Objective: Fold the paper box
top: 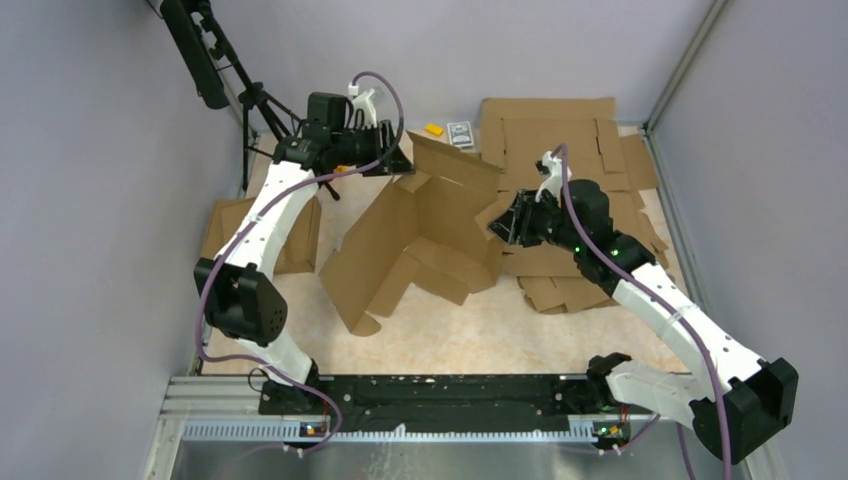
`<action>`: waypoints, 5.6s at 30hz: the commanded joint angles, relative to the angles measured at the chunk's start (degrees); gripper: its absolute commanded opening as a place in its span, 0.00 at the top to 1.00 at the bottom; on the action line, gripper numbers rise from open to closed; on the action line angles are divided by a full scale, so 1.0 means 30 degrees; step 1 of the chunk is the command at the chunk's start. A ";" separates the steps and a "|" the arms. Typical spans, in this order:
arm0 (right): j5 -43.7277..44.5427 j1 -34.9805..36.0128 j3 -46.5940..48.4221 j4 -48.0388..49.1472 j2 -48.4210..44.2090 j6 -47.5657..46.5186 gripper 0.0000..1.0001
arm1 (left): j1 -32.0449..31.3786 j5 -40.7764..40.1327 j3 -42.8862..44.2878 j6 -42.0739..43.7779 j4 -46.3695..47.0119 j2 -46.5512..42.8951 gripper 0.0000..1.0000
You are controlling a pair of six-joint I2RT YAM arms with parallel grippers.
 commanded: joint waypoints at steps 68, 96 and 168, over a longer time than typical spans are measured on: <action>0.0808 -0.0770 0.1957 0.3449 0.1295 0.4036 0.11 | 0.1852 0.2368 -0.4726 -0.5010 0.3696 -0.2443 0.49; -0.6558 -0.3456 -0.1286 0.6370 0.0975 0.3982 0.32 | 0.1999 0.3248 -0.5594 -0.5210 0.3478 -0.3500 0.39; 0.1321 0.0634 -0.2806 1.2036 0.3407 1.2597 0.49 | 0.1969 0.3165 -0.8720 -0.8008 0.5771 -0.6192 0.23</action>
